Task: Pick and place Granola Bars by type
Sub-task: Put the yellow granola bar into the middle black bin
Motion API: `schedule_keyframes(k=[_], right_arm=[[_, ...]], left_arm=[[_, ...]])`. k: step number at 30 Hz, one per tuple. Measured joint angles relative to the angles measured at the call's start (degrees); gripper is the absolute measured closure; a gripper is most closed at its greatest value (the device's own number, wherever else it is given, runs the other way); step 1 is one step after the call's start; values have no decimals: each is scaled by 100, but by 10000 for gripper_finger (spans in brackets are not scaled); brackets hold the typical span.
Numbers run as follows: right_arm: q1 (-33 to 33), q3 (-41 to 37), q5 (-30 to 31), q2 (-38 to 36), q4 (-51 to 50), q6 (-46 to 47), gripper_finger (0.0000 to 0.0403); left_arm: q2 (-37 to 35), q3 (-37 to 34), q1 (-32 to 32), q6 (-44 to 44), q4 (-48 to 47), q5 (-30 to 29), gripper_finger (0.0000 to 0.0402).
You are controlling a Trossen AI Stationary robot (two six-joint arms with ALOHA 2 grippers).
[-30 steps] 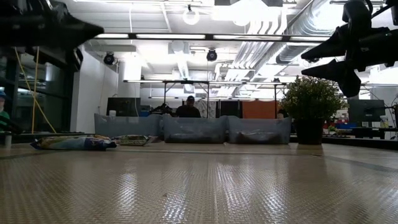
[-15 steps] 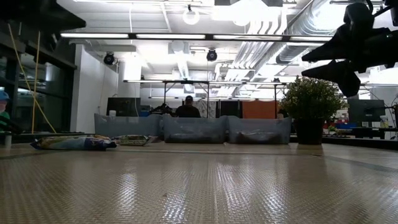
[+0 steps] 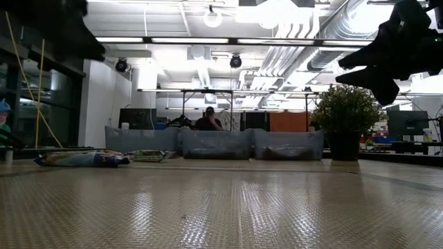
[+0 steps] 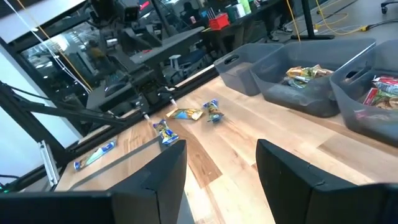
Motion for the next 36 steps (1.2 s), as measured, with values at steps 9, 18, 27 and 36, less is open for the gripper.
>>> schedule_keyframes(k=[9, 18, 27, 36], right_arm=[[0, 2, -5, 0, 0, 131, 226], [0, 2, -7, 0, 0, 131, 226], [2, 4, -275, 0, -16, 90, 226], [2, 4, -297, -1, -3, 133, 226]], left_arm=[[1972, 671, -1, 332, -581, 525, 222], [3391, 1389, 0, 1058, -1823, 548, 222], [4071, 1333, 2, 942, -1643, 953, 221], [4558, 1333, 4, 878, -1385, 1077, 221]])
